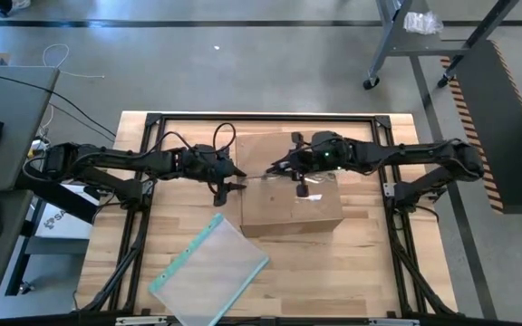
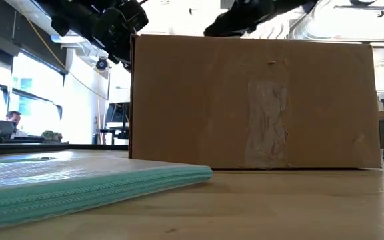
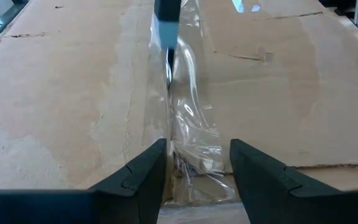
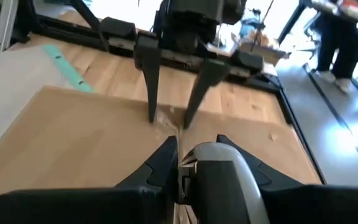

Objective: Unpack boxes
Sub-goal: Open the cardboard box using the black cutter

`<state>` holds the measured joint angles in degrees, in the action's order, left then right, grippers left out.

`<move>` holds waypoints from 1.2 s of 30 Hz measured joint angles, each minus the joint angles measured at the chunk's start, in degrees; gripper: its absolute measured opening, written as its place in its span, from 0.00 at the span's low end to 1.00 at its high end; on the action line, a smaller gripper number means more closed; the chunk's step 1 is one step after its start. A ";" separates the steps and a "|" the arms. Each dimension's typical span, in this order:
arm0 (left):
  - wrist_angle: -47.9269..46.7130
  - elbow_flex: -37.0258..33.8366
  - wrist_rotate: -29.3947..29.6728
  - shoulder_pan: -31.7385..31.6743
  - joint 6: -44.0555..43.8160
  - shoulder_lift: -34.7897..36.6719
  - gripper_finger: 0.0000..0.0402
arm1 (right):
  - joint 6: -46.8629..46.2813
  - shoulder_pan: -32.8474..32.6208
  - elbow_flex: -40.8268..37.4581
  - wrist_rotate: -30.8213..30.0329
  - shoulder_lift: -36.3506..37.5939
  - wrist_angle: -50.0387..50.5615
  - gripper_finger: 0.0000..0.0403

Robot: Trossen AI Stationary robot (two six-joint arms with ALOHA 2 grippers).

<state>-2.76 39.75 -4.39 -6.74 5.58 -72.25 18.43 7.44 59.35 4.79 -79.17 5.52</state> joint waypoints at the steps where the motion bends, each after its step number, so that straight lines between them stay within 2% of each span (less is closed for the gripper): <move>1: -0.04 0.00 0.01 0.00 0.00 0.00 0.39 | -0.17 0.00 0.00 -0.22 0.64 1.06 0.18; 9: -0.09 0.00 0.01 0.01 0.02 0.00 0.39 | -1.79 0.04 0.02 -2.38 6.05 11.53 0.18; 22: -0.11 0.02 0.03 0.04 0.53 -0.02 0.39 | -7.48 0.07 0.19 -9.08 16.31 30.21 0.18; 32: -0.08 0.07 -0.06 0.04 0.63 -0.07 0.39 | -13.76 0.02 8.44 -15.97 18.10 50.10 0.18; 36: 0.07 0.07 -0.04 0.04 0.66 -0.09 0.39 | -16.36 0.02 11.41 -16.62 17.99 54.33 0.18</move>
<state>-2.69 39.82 -4.43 -6.70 6.24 -72.34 2.07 7.46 70.76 -11.83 -61.19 59.85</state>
